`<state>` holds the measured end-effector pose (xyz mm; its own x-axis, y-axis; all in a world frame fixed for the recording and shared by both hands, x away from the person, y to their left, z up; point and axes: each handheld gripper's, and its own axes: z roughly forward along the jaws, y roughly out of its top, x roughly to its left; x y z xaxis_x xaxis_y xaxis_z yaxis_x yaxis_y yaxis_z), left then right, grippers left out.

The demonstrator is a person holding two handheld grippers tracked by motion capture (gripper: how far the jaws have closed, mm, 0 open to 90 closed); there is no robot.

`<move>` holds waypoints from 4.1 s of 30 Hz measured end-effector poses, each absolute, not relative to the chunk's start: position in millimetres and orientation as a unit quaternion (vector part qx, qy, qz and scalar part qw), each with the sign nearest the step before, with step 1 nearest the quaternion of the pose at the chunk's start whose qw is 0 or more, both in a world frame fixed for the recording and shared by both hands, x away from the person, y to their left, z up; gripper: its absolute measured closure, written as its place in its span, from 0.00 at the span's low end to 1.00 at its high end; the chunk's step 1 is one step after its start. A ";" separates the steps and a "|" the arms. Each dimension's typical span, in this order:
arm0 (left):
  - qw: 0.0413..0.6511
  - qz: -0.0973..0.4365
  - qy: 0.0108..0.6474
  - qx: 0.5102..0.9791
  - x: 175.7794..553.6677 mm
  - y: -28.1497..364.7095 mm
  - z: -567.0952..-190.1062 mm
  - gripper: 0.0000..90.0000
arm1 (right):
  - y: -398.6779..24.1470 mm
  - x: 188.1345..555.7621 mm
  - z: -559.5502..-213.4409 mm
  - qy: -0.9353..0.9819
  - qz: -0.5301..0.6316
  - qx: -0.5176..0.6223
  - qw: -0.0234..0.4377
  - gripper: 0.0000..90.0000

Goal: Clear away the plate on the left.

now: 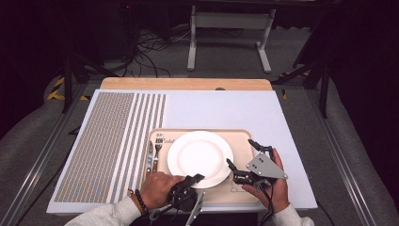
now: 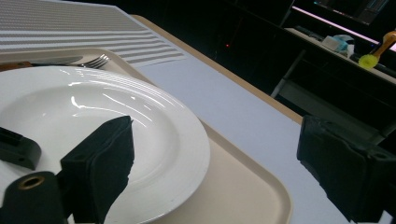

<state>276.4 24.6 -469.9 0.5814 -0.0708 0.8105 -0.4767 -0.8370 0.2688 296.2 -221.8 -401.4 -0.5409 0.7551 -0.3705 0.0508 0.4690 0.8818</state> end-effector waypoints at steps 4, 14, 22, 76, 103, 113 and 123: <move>0.241 0.415 -0.165 0.862 279.7 24.0 -470.7 0.91 | -221.5 296.3 -402.0 0.760 0.440 0.265 0.398 0.13; 0.251 0.399 -0.157 0.868 280.7 24.1 -470.4 0.91 | -220.9 296.3 -403.2 0.763 0.438 0.262 0.397 0.13; 0.259 0.389 -0.145 0.872 281.1 25.4 -470.0 0.90 | -220.4 293.9 -402.1 0.761 0.442 0.255 0.401 0.14; 0.306 0.289 -0.105 0.901 279.8 64.0 -455.5 0.55 | -215.0 292.5 -409.7 0.774 0.432 0.250 0.390 0.14; 0.366 0.250 -0.044 0.895 295.6 81.2 -447.1 0.09 | -214.8 292.6 -410.8 0.775 0.433 0.249 0.388 0.14; 0.393 0.242 -0.032 0.887 302.5 88.7 -440.9 0.07 | -214.4 292.9 -411.6 0.777 0.432 0.248 0.386 0.13; 0.418 0.222 -0.026 0.880 308.8 94.4 -433.9 0.06 | -213.6 293.0 -411.9 0.778 0.431 0.245 0.386 0.13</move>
